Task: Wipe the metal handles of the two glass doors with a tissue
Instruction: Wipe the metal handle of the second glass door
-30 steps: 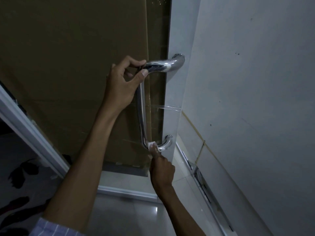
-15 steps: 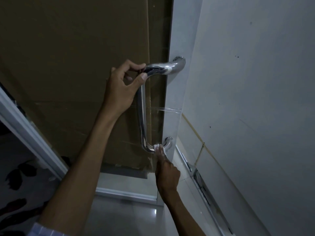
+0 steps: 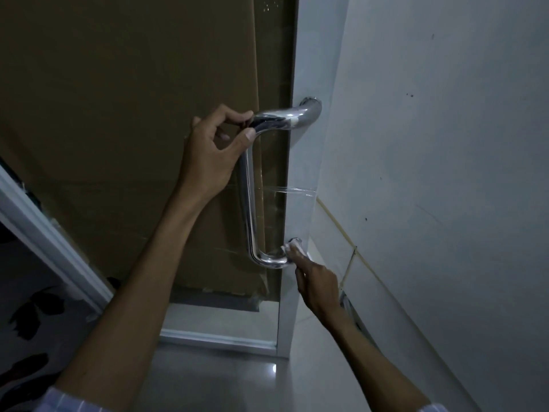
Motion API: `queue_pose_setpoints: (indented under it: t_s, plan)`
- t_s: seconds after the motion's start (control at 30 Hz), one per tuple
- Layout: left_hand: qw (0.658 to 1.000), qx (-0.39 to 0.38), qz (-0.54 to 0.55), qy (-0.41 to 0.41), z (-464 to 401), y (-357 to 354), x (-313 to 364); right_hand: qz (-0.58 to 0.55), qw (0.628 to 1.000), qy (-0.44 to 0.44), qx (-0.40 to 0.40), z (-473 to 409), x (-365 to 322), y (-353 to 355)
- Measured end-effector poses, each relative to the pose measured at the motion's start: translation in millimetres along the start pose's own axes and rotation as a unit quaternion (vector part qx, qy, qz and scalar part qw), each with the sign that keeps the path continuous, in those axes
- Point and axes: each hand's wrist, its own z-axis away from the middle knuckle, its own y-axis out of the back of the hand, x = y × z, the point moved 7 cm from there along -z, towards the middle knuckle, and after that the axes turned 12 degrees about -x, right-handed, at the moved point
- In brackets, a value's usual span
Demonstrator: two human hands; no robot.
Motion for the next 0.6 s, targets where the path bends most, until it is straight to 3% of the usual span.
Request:
queue_pose_setpoints:
  t_s: [0.1, 0.2, 0.6]
  plan:
    - [1.000, -0.002, -0.002, 0.002, -1, 1, -1, 0.030, 0.995, 0.058, -0.075, -5, -1, -4]
    - [1.000, -0.007, 0.002, 0.005, 1, 0, -2, 0.021, 0.998, -0.003, -0.060, -13, 20, 5]
    - [1.000, 0.000, -0.009, -0.007, 2, 3, 3, 0.035, 0.989, 0.076, -0.122, -17, 28, 1]
